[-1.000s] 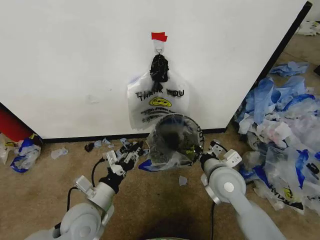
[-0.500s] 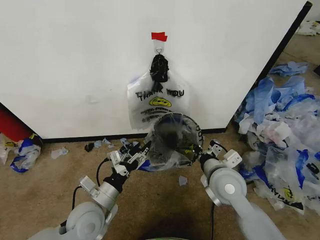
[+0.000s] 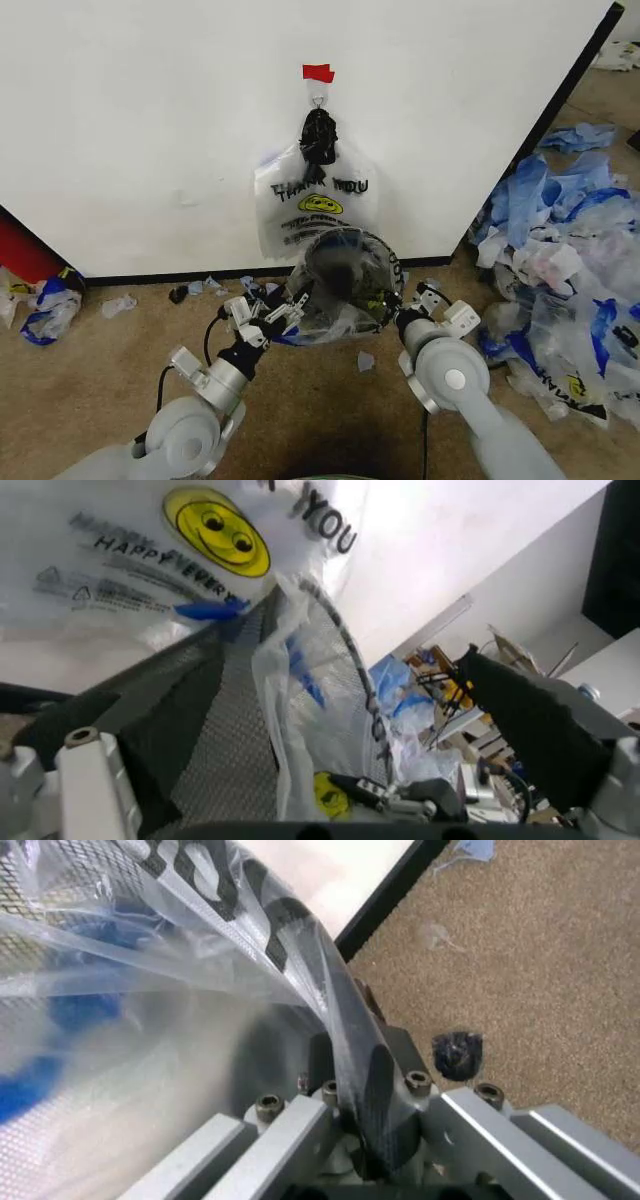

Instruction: Pick up the garbage bag from the wall and place it over the trash bin.

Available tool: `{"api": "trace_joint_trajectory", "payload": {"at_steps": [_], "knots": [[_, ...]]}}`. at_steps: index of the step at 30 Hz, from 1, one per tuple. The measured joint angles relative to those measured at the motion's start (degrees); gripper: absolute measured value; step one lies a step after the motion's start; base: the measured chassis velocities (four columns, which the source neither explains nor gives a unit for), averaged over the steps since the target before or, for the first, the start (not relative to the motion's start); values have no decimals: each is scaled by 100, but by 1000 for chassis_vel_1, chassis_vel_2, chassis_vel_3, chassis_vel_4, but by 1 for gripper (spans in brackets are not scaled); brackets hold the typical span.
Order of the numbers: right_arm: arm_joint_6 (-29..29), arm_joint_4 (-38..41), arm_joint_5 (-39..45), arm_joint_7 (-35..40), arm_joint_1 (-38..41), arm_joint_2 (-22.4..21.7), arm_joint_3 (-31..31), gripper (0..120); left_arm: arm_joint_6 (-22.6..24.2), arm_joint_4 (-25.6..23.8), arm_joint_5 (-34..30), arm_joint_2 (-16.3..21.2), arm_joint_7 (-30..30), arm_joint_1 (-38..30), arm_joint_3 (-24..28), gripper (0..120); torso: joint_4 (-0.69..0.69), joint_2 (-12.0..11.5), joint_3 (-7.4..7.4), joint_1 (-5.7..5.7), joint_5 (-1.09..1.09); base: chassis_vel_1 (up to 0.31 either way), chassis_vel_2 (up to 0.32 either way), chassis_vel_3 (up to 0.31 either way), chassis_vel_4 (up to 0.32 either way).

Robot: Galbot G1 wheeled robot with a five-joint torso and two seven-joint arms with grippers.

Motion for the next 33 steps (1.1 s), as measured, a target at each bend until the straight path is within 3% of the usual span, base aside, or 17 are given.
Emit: {"api": "trace_joint_trajectory", "payload": {"at_steps": [5,9,11,16,18,24,27,33], "knots": [[0,6,-31,-3,-12,7,3,0,-1,18,-64,53,-84,-123,54,82,0,0,0,0,0,0,0,0,0],[0,20,-35,-3,0,-8,30,0,10,26,-33,39,-95,-122,190,64,0,0,0,0,-1,0,0,0,0],[0,23,-35,-3,1,-11,34,0,11,27,-29,38,-95,-122,197,62,0,0,0,0,-1,0,0,0,0],[0,42,-32,-3,-1,-50,81,0,15,67,-3,63,-101,-174,346,36,0,0,0,0,1,0,0,0,0],[0,48,-30,-3,-3,-52,87,0,15,73,-2,64,-108,-190,368,34,0,0,0,0,1,0,0,0,0],[1,91,13,-3,-31,-71,151,0,11,131,-1,71,-145,-251,432,8,0,0,0,0,1,0,0,0,0],[0,121,44,-3,-35,-90,170,0,10,147,13,67,-153,-250,450,0,0,0,0,0,1,0,0,0,0],[0,175,76,-6,-45,-110,184,0,4,165,36,24,-208,-282,526,0,1,0,0,0,1,0,0,0,0]]}}
